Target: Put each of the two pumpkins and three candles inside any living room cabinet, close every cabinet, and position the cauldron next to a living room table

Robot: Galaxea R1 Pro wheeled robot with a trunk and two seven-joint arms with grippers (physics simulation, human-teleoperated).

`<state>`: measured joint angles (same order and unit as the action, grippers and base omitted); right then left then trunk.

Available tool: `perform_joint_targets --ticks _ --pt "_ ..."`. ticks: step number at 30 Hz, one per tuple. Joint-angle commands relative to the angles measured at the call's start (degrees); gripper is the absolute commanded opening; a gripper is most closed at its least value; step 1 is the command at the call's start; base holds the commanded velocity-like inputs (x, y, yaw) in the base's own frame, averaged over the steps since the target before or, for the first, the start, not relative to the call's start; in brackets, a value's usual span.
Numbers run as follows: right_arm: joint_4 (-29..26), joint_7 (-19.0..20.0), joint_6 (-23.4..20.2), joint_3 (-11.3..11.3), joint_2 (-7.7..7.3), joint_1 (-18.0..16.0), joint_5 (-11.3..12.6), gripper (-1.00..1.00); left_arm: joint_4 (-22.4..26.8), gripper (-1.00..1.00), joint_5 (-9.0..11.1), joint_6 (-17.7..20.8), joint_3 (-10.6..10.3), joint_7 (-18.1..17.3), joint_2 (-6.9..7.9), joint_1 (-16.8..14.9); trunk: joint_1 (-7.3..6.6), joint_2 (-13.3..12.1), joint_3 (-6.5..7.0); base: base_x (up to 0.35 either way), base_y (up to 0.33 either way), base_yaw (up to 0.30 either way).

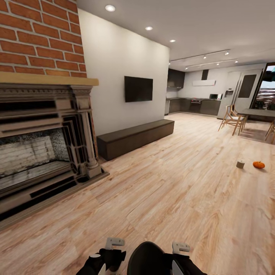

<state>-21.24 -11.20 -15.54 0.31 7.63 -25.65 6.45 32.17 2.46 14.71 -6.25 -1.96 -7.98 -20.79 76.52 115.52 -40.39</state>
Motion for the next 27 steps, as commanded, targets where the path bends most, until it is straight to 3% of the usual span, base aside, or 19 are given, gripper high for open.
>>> perform_joint_targets --ticks 1,27 --pt "-0.12 -0.31 -0.23 0.05 0.01 -0.01 0.58 1.0 0.05 1.0 0.26 0.3 -0.05 0.02 0.0 -0.02 0.22 0.44 -0.25 0.0 0.0 0.0" --pt "-0.12 -0.31 -0.2 0.05 0.01 -0.01 0.58 1.0 -0.65 1.0 0.27 0.06 0.01 0.11 -0.11 -0.04 5.93 10.87 -4.91 0.0 0.0 0.0"
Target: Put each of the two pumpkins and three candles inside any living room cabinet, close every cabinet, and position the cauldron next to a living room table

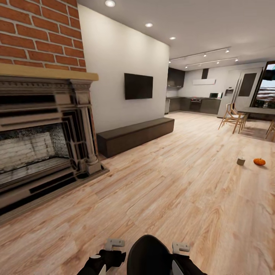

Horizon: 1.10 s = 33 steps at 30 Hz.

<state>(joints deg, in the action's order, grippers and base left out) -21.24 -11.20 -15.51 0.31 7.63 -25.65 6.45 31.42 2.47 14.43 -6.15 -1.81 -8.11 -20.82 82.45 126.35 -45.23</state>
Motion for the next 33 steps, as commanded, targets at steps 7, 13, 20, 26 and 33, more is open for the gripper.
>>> perform_joint_targets --ticks 7,13,20,26,33 --pt "-0.16 -0.09 -0.17 0.1 0.01 -0.01 0.58 1.0 0.09 1.0 0.25 0.33 -0.09 -0.04 0.07 0.01 1.53 2.85 -1.32 0.0 0.0 0.0" --pt "-0.21 0.03 -0.14 0.13 0.0 -0.01 0.61 1.0 0.12 1.0 0.19 0.33 -0.16 -0.04 0.07 0.06 1.53 2.85 -1.32 0.0 0.0 0.0" --pt "-0.21 0.04 -0.14 0.13 0.01 -0.01 0.64 1.0 0.13 1.0 0.17 0.33 -0.16 -0.06 0.08 0.07 1.53 2.85 -1.12 0.0 0.0 -0.073" --pt "-0.21 0.04 -0.14 0.13 -0.02 -0.01 0.66 1.0 0.12 1.0 0.18 0.33 -0.18 -0.09 0.1 0.07 1.53 2.85 -0.84 0.0 0.0 -0.137" --pt "-0.21 0.04 -0.14 0.11 -0.02 -0.01 0.67 1.0 0.11 1.0 0.17 0.33 -0.18 -0.1 0.11 0.07 1.53 2.85 -0.81 0.0 0.0 -0.014"
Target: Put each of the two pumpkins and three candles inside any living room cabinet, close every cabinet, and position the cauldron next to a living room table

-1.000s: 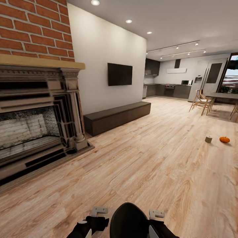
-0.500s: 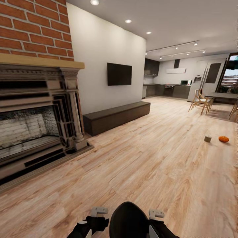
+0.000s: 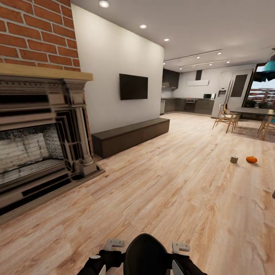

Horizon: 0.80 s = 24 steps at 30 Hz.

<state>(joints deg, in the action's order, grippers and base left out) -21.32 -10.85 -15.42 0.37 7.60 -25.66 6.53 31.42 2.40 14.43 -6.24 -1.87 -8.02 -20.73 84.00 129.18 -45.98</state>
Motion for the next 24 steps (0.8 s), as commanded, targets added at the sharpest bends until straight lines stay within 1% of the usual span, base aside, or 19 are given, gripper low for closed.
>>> perform_joint_targets --ticks 1,5,13,21,22,24 --pt "-0.12 -0.32 -0.23 0.04 0.02 -0.01 0.59 1.0 0.08 1.0 0.24 0.33 -0.09 -0.05 0.02 -0.01 -0.01 0.03 -0.06 0.0 0.0 -0.002" --pt "-0.12 -0.32 -0.23 0.06 0.02 -0.01 0.59 1.0 0.09 1.0 0.25 0.33 -0.09 -0.06 0.02 -0.01 -0.01 0.03 -0.02 0.0 0.0 -0.047" --pt "-0.1 -0.32 -0.23 0.07 0.04 -0.01 0.59 1.0 0.08 1.0 0.29 0.33 -0.09 -0.05 0.02 -0.01 -0.01 0.03 0.27 0.0 0.0 -0.176" --pt "-0.12 -0.32 -0.23 0.04 0.04 -0.01 0.59 1.0 0.07 1.0 0.25 0.33 -0.09 -0.07 0.02 -0.01 -0.01 0.03 0.3 0.0 0.0 -0.021" --pt "-0.12 0.02 0.11 0.07 0.16 -0.09 0.59 1.0 0.11 1.0 0.24 0.33 -0.08 -0.07 0.35 0.18 -0.01 0.03 0.3 0.0 0.0 0.0" --pt "-0.12 0.32 0.32 0.07 0.18 -0.09 0.59 1.0 0.12 1.0 0.24 0.33 -0.08 -0.07 0.49 0.21 -0.01 0.03 0.3 0.0 0.0 0.0"
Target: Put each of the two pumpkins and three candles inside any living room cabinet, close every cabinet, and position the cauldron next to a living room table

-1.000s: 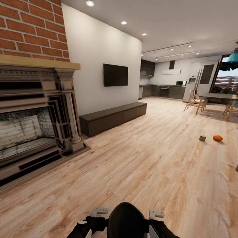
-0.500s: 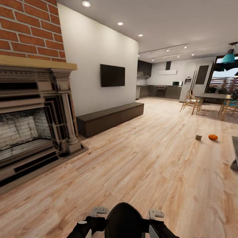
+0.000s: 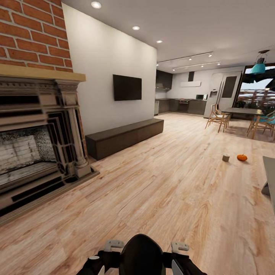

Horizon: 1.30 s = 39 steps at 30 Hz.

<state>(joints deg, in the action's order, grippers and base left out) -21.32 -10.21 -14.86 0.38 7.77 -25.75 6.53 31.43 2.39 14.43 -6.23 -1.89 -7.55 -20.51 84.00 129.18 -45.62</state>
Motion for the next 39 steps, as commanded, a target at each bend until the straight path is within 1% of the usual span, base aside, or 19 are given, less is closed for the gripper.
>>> perform_joint_targets --ticks 1,36,39 --pt "-0.12 -0.31 -0.23 0.06 0.01 -0.01 0.59 1.0 0.11 1.0 0.24 0.33 -0.09 -0.04 0.02 -0.01 -0.01 0.03 -0.06 0.0 0.0 0.0" --pt "-0.12 0.73 -0.52 0.06 0.05 -0.01 0.59 1.0 0.06 1.0 0.24 0.32 -0.06 -0.05 -0.03 -0.05 -0.01 0.03 -0.06 0.0 0.0 0.0" --pt "-0.12 0.72 -0.52 0.06 0.05 -0.02 0.59 1.0 0.04 1.0 0.24 0.33 -0.08 -0.09 -0.02 -0.05 0.65 1.23 -0.6 0.0 0.0 0.0"
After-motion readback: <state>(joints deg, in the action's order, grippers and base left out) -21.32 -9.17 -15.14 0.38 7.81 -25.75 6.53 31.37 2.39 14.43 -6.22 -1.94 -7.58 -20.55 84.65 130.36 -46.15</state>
